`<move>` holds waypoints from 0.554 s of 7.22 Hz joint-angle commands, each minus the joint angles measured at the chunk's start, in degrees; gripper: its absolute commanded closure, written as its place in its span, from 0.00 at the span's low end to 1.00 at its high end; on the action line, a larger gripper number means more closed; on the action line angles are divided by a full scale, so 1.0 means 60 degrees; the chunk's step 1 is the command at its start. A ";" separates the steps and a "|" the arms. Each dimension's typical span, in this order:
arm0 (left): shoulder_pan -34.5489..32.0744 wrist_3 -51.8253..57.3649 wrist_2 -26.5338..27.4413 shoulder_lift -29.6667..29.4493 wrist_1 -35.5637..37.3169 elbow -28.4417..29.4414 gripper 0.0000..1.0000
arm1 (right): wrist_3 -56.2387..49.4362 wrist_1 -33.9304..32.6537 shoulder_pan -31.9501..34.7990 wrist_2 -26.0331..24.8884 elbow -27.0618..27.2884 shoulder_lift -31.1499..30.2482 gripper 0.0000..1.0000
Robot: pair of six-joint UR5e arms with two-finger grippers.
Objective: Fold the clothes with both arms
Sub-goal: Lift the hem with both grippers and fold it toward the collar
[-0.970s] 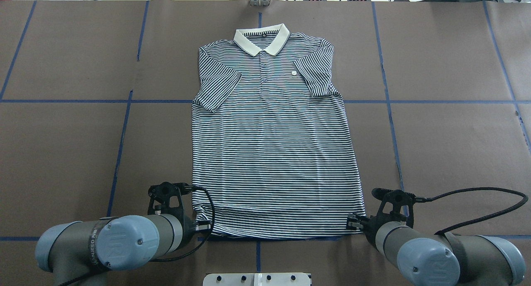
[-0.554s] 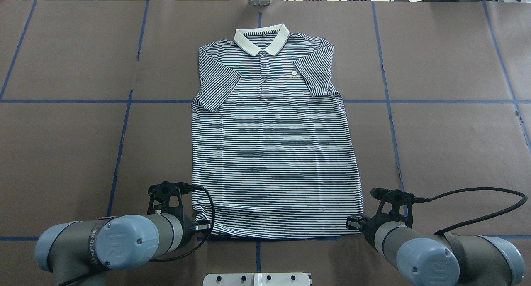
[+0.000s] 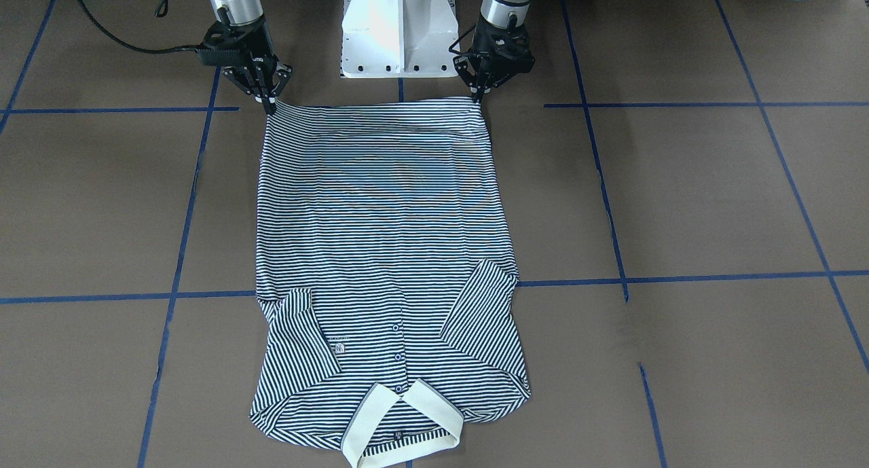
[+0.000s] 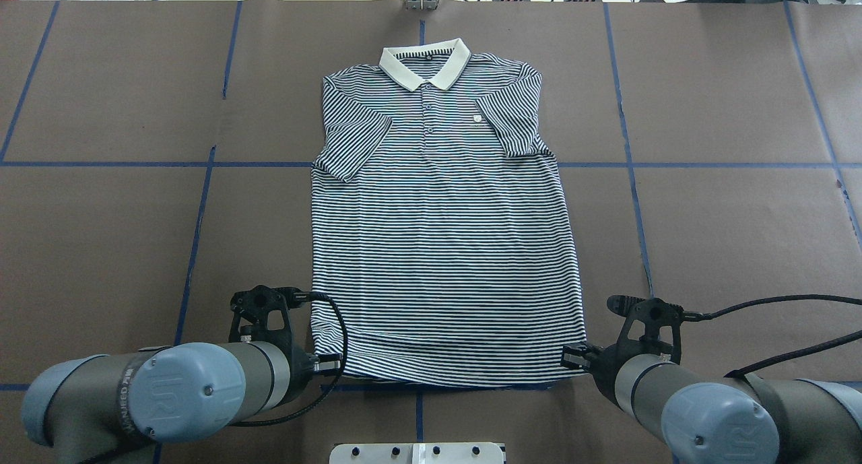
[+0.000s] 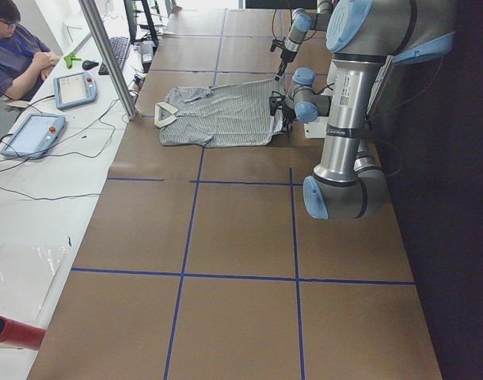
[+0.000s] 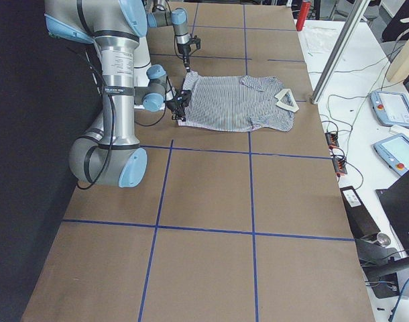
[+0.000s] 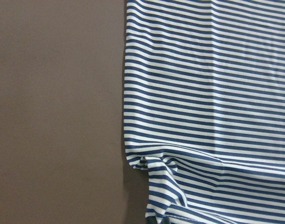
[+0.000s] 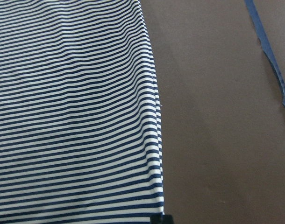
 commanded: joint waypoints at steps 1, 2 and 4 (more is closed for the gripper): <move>-0.0032 0.0015 -0.0746 -0.1011 0.3196 -0.2201 1.00 | -0.0002 -0.2257 0.0078 0.0581 0.2684 0.0033 1.00; -0.0366 0.0044 -0.1071 -0.1452 0.4009 -0.2761 1.00 | -0.0002 -0.3093 0.0659 0.1294 0.3436 0.0439 1.00; -0.1492 0.1720 -0.1644 -0.1764 0.4047 -0.2665 1.00 | -0.0437 -0.4793 0.1921 0.2705 0.3400 0.1844 1.00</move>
